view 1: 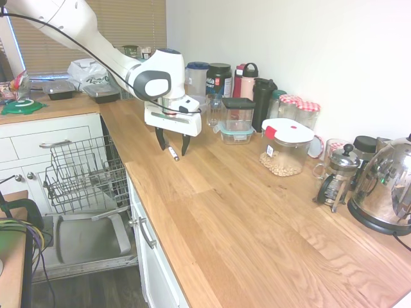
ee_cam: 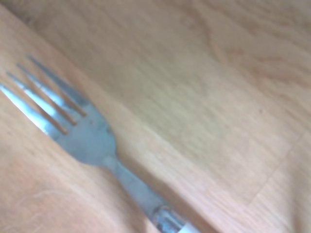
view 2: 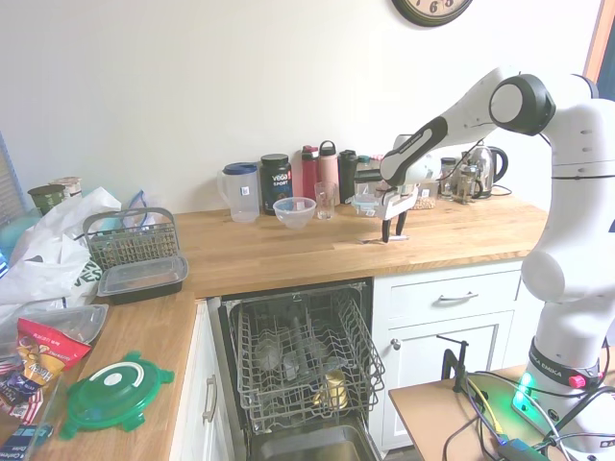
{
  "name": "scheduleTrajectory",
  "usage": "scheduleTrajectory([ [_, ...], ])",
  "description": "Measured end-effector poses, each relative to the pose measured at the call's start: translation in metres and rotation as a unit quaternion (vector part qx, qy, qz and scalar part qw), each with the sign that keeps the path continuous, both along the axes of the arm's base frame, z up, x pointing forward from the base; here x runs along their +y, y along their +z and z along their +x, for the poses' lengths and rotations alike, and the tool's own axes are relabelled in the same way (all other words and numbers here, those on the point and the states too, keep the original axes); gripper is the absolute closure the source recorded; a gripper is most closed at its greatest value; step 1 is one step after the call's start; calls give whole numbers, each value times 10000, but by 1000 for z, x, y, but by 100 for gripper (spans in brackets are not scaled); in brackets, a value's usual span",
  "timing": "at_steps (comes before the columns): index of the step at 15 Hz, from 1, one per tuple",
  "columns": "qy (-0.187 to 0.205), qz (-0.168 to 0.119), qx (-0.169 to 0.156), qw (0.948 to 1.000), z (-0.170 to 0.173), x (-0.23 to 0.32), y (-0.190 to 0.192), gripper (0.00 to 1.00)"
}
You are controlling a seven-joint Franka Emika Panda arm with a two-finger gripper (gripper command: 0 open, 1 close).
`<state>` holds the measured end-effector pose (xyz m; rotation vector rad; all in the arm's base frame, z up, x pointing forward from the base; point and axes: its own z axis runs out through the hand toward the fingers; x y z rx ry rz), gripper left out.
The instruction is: Put the fork in the dishwasher
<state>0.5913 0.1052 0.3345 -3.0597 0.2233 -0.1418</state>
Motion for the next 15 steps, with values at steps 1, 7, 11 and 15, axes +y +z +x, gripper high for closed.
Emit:
scheduleTrajectory([
  [1,2,-13,-5,10000,1,-1,0,100],
  [7,105,-155,-34,9998,2,5,-1,100],
  [11,81,-184,-46,9998,4,3,-1,100],
  [15,69,-191,-51,9998,4,7,0,100],
])
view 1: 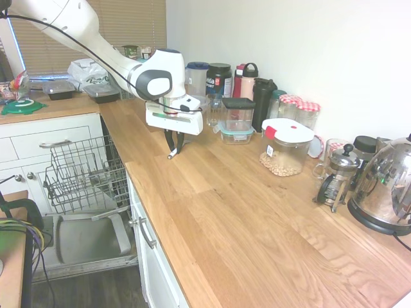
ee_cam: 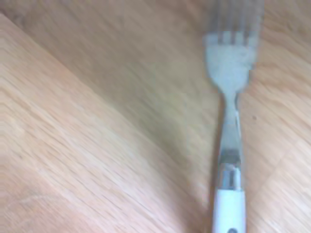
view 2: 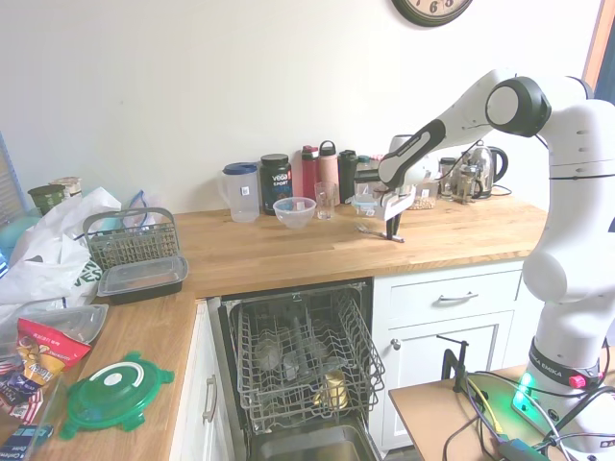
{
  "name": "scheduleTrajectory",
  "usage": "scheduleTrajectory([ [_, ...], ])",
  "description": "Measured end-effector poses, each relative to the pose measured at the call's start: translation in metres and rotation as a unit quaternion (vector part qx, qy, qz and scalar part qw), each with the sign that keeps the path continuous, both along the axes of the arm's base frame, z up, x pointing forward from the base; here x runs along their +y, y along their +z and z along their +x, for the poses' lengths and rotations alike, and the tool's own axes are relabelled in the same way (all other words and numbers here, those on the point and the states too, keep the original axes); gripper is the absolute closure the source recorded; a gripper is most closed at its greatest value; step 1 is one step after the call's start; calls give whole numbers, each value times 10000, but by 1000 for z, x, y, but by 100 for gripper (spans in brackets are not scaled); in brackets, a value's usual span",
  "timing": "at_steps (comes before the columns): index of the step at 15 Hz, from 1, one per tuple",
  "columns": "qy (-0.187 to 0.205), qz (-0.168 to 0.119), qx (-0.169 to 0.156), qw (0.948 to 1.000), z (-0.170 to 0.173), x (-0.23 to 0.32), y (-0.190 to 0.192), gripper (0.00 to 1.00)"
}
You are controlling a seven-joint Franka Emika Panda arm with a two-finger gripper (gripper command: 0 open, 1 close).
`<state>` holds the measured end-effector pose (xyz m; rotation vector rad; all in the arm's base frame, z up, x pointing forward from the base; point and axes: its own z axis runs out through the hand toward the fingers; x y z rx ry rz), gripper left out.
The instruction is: Put the fork in the dishwasher
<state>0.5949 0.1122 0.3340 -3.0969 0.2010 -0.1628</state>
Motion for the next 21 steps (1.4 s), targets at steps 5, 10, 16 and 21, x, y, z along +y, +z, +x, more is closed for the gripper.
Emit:
scheduleTrajectory([
  [5,-241,-106,-129,9996,-4,11,1,100],
  [10,-476,-131,-440,9978,-56,8,16,100],
  [16,-242,-492,-1093,9925,-162,62,89,100],
  [21,407,-1002,-1607,9811,-297,196,123,100],
])
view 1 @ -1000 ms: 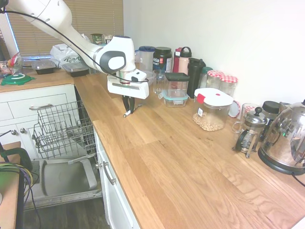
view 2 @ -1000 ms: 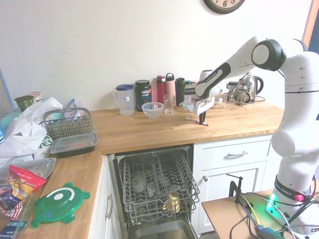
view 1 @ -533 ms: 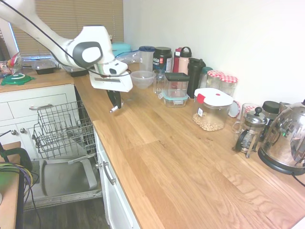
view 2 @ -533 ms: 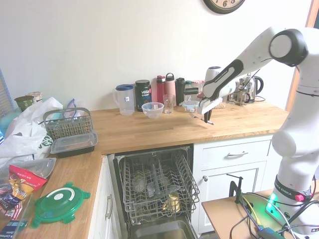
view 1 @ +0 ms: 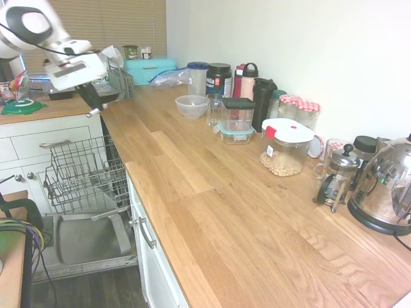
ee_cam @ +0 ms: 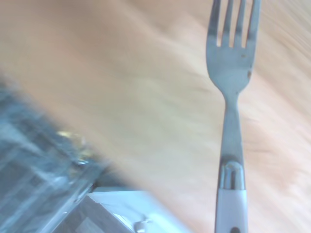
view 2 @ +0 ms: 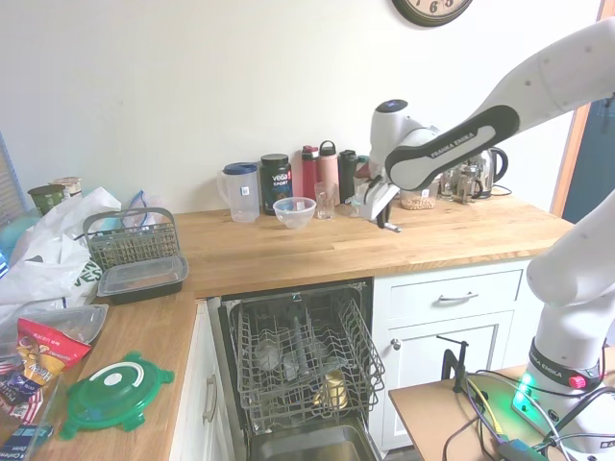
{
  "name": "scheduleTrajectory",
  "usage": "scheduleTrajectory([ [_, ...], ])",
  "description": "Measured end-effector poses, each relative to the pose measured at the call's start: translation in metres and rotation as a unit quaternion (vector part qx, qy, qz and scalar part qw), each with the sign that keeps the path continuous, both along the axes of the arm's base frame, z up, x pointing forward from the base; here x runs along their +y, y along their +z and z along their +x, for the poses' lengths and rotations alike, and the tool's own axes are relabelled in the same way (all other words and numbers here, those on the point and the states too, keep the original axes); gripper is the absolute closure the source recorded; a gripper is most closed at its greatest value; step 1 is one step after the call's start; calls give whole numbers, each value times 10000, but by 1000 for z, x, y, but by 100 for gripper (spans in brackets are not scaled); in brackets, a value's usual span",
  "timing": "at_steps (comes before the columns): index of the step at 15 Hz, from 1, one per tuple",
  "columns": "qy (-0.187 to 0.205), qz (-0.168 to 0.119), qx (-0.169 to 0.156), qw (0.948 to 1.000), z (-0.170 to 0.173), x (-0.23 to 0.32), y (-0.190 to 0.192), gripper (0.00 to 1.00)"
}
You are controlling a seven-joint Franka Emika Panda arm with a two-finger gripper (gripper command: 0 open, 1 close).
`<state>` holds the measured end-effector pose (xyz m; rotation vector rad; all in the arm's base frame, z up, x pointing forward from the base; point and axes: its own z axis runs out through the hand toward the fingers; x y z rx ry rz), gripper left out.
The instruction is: Put the fork in the dishwasher
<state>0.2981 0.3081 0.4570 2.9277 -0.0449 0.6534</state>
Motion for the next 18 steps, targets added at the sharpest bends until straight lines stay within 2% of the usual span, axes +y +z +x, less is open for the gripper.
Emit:
scheduleTrajectory([
  [3,312,-378,26,9988,-38,55,-39,100],
  [6,486,-750,336,9954,-35,84,-99,100],
  [8,613,-909,372,9933,-34,98,-133,100],
  [11,749,-1339,355,9875,-40,102,-188,100],
  [14,789,-1697,514,9810,-12,105,-245,100],
  [18,772,-1888,636,9769,15,135,-295,100],
])
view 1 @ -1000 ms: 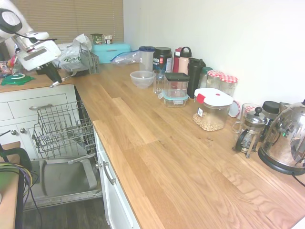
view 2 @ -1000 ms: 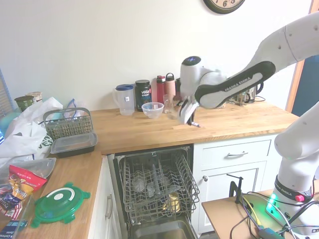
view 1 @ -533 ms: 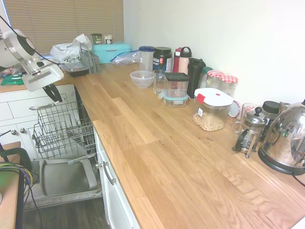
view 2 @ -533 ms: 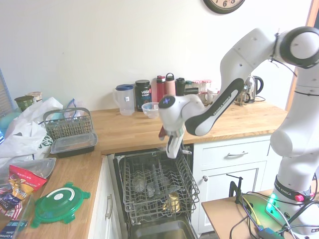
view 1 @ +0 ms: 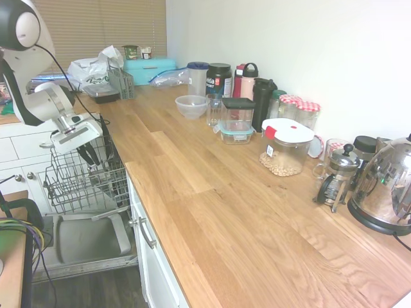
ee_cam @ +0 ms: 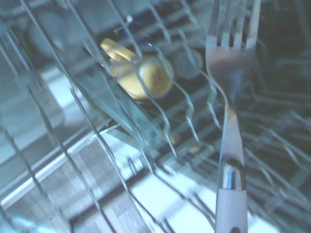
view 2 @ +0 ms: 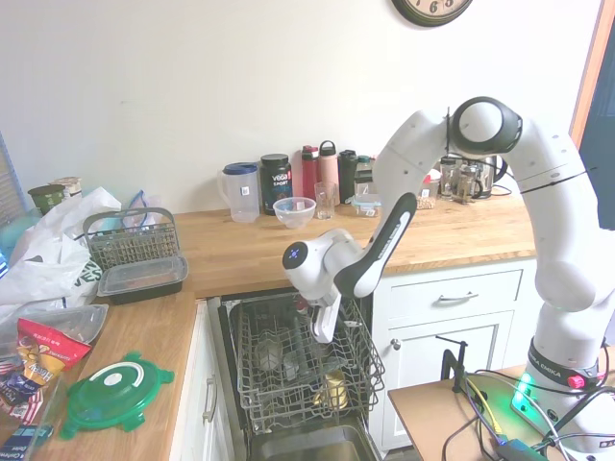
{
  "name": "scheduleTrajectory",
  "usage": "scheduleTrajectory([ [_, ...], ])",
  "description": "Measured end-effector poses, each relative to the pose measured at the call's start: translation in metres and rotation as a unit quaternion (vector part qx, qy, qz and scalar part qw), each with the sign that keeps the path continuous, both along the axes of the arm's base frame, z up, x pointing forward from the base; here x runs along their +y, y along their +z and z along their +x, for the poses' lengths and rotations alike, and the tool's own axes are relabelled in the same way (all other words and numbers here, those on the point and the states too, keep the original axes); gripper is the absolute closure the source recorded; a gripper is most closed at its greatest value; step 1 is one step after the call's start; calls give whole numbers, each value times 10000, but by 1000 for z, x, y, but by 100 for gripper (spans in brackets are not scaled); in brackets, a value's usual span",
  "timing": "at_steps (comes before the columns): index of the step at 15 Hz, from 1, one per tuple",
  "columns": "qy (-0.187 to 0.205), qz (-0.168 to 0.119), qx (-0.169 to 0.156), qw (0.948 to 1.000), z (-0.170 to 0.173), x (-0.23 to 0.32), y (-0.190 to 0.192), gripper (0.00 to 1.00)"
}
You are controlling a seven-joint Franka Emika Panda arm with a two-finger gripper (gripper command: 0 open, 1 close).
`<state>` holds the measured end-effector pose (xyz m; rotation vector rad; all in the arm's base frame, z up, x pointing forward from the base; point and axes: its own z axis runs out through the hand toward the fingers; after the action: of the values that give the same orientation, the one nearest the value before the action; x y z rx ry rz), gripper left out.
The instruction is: Put the fork in the dishwasher
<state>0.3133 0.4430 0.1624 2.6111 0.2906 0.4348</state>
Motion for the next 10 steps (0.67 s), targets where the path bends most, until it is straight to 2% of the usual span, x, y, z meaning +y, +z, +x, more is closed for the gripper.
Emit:
scheduleTrajectory([
  [1,21,-52,-17,10000,5,4,-5,100],
  [2,52,-102,-25,9999,9,6,-8,0],
  [10,178,-192,13,9997,16,12,-7,0],
])
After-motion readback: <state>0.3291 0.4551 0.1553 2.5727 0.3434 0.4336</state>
